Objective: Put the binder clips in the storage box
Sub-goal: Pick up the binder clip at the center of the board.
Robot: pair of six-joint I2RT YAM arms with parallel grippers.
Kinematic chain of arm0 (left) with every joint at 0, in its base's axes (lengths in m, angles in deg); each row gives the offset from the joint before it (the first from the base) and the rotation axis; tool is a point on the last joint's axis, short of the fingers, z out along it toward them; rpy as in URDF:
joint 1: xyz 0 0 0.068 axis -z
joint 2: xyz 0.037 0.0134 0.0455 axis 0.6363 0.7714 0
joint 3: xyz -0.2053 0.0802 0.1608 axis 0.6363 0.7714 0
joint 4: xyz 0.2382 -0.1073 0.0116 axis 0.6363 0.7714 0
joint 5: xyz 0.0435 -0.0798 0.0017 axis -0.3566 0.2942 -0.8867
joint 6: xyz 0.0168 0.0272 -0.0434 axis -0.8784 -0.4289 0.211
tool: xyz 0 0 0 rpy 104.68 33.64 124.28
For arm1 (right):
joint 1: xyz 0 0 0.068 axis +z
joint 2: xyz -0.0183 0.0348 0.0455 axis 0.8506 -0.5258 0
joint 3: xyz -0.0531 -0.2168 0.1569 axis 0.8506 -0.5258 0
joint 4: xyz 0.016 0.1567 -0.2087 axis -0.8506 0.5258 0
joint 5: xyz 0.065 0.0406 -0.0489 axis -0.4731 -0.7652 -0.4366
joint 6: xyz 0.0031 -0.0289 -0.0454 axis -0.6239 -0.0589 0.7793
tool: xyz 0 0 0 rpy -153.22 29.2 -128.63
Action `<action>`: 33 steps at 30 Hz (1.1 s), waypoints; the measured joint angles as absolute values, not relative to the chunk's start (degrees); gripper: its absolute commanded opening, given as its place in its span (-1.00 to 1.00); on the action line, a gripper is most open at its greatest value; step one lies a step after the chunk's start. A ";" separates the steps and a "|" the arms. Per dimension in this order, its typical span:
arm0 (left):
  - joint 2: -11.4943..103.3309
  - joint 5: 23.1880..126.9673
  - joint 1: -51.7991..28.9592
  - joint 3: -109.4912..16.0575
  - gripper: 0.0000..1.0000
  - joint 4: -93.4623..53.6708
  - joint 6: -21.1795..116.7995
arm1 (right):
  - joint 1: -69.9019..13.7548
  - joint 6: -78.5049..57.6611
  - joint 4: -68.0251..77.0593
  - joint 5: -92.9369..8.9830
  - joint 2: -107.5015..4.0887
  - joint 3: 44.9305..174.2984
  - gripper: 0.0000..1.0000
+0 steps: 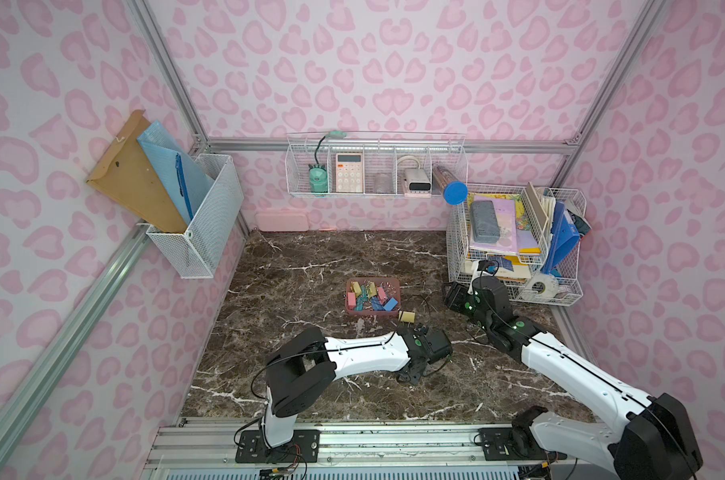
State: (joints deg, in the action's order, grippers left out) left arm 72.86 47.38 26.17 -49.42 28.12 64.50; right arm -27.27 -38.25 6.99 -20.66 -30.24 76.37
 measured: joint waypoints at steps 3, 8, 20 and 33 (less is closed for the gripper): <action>73.75 47.47 26.15 -49.03 0.24 27.20 63.58 | -27.27 -38.23 6.92 -20.96 -31.70 77.31 0.24; 74.32 47.32 25.28 -48.13 0.12 24.69 63.71 | -27.27 -38.23 6.92 -21.77 -32.34 77.50 0.25; 75.43 45.79 24.23 -47.30 -0.23 19.01 63.78 | -27.27 -38.20 6.94 -22.82 -31.99 77.50 0.28; 75.39 45.44 23.81 -46.89 -0.79 15.55 63.82 | -27.27 -37.99 6.70 -24.81 -32.64 77.44 0.29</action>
State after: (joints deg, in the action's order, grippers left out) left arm 75.39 45.44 23.81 -46.89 15.55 63.82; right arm -27.27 -37.99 6.70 -24.81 -32.64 77.44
